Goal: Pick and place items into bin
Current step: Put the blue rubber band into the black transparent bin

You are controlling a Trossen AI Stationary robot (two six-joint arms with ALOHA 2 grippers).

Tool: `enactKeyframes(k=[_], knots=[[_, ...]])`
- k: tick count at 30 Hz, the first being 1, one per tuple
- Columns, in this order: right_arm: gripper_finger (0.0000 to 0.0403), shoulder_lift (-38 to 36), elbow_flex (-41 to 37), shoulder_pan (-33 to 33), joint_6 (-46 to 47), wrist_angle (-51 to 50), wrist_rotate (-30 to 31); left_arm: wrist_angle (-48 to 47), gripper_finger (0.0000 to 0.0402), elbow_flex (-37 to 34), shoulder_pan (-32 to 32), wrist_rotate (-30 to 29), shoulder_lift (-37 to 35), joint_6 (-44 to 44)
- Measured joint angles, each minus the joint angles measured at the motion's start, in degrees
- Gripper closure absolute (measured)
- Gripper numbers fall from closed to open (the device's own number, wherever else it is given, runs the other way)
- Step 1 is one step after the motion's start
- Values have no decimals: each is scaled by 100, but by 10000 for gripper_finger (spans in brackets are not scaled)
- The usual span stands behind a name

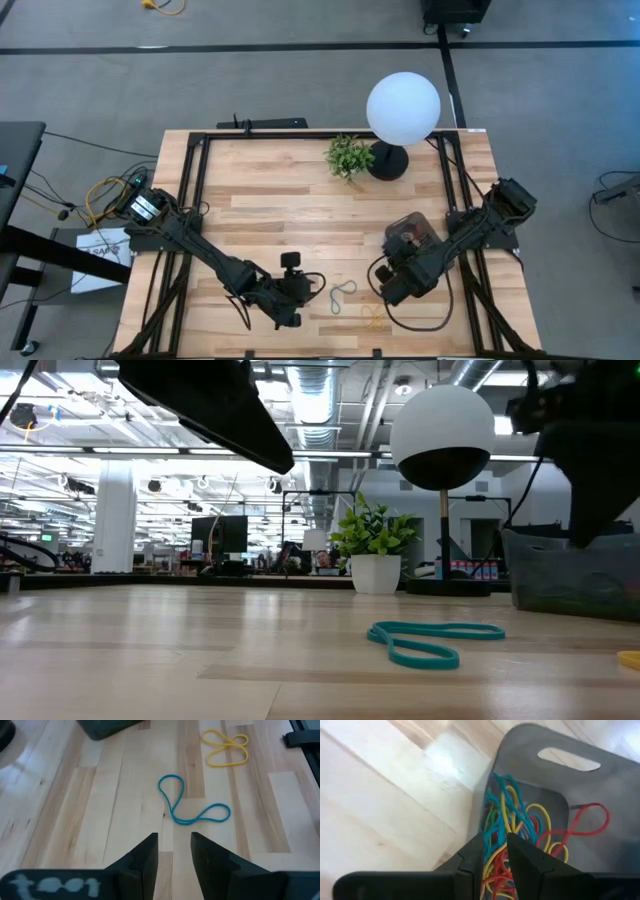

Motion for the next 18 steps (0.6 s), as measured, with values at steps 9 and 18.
enactKeyframes(k=[9,18], knots=[[323,-7,552,379,-221,94,950,1285,294,-4,175,49,778,297],[323,-4,617,470,-1888,1285,1454,1875,294,7,548,812,1256,163]])
